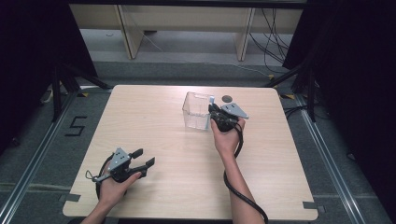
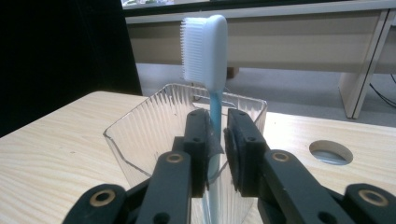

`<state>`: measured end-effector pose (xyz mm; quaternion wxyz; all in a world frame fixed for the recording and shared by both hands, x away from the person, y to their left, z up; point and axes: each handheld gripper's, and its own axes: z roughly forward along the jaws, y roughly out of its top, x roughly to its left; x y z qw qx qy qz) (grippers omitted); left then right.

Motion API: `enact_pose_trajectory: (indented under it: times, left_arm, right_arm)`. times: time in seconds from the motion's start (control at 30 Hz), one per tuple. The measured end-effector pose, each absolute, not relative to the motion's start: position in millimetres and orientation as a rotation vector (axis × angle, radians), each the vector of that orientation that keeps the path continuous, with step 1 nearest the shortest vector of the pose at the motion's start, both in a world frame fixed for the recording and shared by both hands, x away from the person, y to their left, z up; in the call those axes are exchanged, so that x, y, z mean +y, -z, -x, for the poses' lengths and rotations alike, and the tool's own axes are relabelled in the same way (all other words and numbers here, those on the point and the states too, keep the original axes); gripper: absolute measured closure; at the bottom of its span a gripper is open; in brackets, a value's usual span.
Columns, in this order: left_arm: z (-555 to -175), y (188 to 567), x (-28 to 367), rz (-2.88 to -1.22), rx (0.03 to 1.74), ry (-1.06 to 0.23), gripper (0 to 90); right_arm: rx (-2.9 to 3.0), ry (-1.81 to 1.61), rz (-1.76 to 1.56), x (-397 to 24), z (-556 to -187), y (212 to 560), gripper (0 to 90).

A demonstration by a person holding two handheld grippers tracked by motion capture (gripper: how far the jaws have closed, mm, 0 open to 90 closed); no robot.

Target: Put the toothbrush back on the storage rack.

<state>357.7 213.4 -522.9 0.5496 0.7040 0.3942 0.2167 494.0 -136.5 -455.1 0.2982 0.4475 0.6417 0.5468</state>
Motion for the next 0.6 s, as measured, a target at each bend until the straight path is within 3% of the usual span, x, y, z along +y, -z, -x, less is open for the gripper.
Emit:
enact_pose_trajectory:
  times: [0.6]
  left_arm:
    - [-356.7,522.1,214.0,-1.676,0.944,-0.518,33.9]
  right_arm:
    - [1.782,-1.382,-1.196,-143.2,-494.4,451.2,53.4]
